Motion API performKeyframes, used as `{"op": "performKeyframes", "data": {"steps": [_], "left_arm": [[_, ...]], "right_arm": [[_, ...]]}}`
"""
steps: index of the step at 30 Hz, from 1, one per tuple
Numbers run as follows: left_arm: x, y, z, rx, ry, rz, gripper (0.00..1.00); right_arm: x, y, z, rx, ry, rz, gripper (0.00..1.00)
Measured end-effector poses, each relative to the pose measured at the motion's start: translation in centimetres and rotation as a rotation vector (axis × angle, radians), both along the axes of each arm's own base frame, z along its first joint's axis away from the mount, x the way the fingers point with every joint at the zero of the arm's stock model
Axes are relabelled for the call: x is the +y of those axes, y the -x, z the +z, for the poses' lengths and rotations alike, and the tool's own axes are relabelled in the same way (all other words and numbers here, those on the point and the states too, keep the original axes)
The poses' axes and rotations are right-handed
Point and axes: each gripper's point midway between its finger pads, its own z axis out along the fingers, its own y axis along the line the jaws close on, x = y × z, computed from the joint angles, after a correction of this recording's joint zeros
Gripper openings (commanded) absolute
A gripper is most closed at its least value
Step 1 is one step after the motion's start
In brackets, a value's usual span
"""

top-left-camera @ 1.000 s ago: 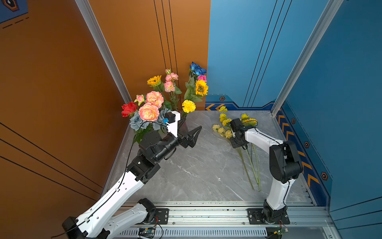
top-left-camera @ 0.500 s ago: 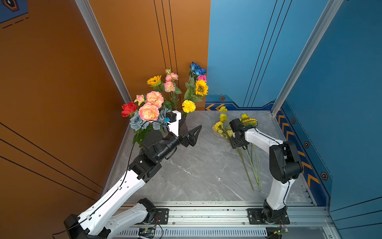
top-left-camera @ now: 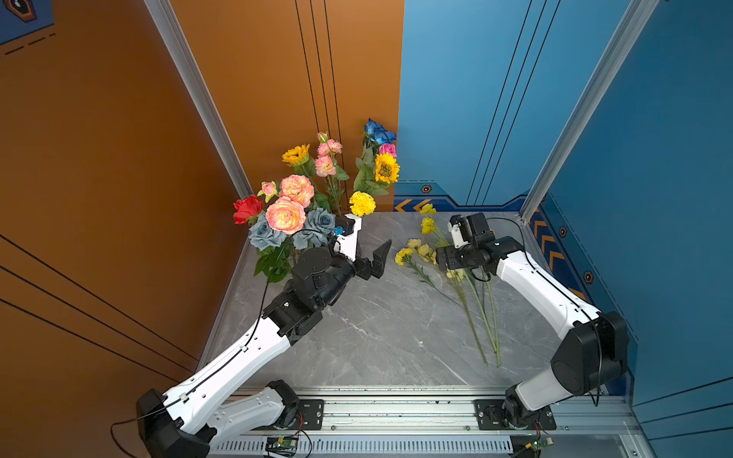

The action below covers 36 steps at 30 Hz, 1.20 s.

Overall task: Pick out yellow flowers from the vase
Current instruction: Place the flower at the center of the board, then pick up the flower from the vase.

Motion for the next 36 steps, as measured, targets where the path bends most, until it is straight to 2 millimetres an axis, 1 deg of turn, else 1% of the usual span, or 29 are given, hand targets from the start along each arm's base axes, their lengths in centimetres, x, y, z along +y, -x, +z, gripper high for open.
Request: {"op": "performKeyframes", "data": {"steps": [5,7,11,14,18,22,26,28,31,35,36], "left_arm": [[-0.1,-2.0,-2.6,-0.008,-0.074,0.076,0.98],[0.1,-2.9,-4.6,-0.004,-0.100,0.110,0.98],[0.8,-5.3,-8.0,0.018,-0.137,0.163,0.98],[1.7,-7.2,-9.6,0.017,-0.142,0.205,0.98],[2.7,-9.3,-9.8,-0.018,-0.118,0.252,1.00],[3.9,-11.3,-10.0,-0.041,-0.099,0.297,0.95],[4.7,-13.1,-10.3,-0.053,-0.097,0.331,0.88],[4.8,-13.5,-10.2,-0.062,-0.092,0.335,0.81],[4.8,-13.9,-9.7,-0.079,-0.083,0.337,0.80],[4.6,-14.2,-8.8,-0.109,-0.065,0.339,0.66],[4.6,-14.3,-8.7,-0.114,-0.064,0.340,0.65]], "right_arm": [[1.9,0.1,2.8,-0.060,-0.138,0.031,1.00],[2.6,0.0,3.6,-0.078,-0.186,0.045,1.00],[3.5,-0.2,4.3,-0.091,-0.239,0.059,1.00],[4.0,-0.4,4.7,-0.106,-0.273,0.070,1.00],[4.4,-0.6,4.6,-0.111,-0.306,0.081,1.00],[4.0,-0.8,3.9,-0.109,-0.328,0.079,1.00],[3.3,-1.2,3.2,-0.103,-0.352,0.063,1.00],[3.0,-1.4,3.0,-0.104,-0.363,0.055,1.00],[2.8,-1.5,2.8,-0.107,-0.378,0.053,1.00],[2.9,-1.6,2.7,-0.106,-0.401,0.053,1.00],[3.0,-1.6,2.7,-0.105,-0.407,0.054,1.00]]}}
